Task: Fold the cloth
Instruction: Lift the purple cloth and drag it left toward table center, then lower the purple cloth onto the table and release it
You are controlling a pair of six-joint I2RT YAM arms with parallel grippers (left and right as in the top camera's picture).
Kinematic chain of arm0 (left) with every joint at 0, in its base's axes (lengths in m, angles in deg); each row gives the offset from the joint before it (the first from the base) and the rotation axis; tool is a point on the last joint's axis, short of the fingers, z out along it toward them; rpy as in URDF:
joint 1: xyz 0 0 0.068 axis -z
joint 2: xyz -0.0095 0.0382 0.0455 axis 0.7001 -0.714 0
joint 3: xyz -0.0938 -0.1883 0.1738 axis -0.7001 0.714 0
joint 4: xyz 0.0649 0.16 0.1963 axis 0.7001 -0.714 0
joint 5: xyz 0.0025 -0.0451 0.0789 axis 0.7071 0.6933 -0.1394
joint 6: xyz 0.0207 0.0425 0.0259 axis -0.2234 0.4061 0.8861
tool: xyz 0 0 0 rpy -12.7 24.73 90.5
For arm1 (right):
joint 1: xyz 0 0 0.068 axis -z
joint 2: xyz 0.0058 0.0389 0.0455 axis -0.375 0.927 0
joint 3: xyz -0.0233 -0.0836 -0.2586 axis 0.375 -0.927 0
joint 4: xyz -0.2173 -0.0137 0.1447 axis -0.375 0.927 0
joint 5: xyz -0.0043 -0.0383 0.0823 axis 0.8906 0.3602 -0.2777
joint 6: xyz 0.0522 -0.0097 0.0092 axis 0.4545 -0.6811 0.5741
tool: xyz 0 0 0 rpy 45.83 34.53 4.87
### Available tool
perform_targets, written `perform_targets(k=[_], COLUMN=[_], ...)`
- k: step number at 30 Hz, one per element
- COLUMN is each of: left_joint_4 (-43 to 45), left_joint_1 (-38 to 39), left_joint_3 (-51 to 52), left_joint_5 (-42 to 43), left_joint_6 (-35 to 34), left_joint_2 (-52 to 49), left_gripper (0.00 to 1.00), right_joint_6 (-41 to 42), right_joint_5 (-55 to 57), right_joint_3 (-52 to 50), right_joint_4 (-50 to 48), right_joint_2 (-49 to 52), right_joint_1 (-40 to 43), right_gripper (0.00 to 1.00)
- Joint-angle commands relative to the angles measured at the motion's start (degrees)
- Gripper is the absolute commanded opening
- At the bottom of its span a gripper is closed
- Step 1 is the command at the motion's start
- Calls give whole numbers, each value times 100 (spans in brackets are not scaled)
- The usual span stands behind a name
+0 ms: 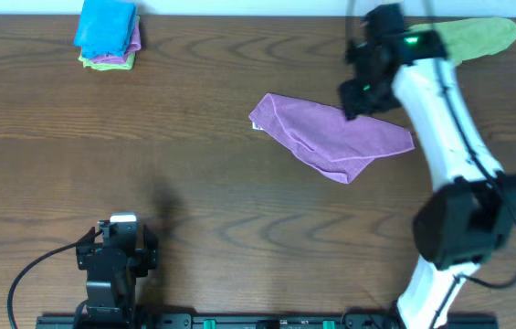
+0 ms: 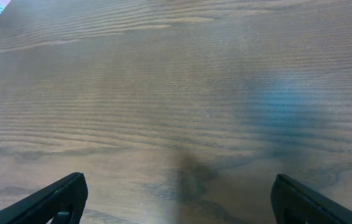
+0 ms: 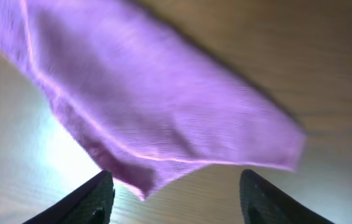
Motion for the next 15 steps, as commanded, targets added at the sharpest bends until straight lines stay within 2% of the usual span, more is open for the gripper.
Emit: perform_targets(k=[1,7,15], left_joint_4=[-9,-9,-9], left_joint_1=[-39,-39,-39], left_joint_3=[46,44,46], left_joint_5=[-105,-105,-105], left_joint_6=[33,33,33], left_joint_2=[33,33,33], left_gripper=[95,95,95], right_joint_6=[-553,-807,-717], right_joint_5=[-188,195,892], right_joint_3=[-210,-844,-1547], right_joint_4=[-2,-131,-680], right_joint_2=[109,131,131], right_joint_1=[-393,-977,-953], right_gripper=[64,61,57])
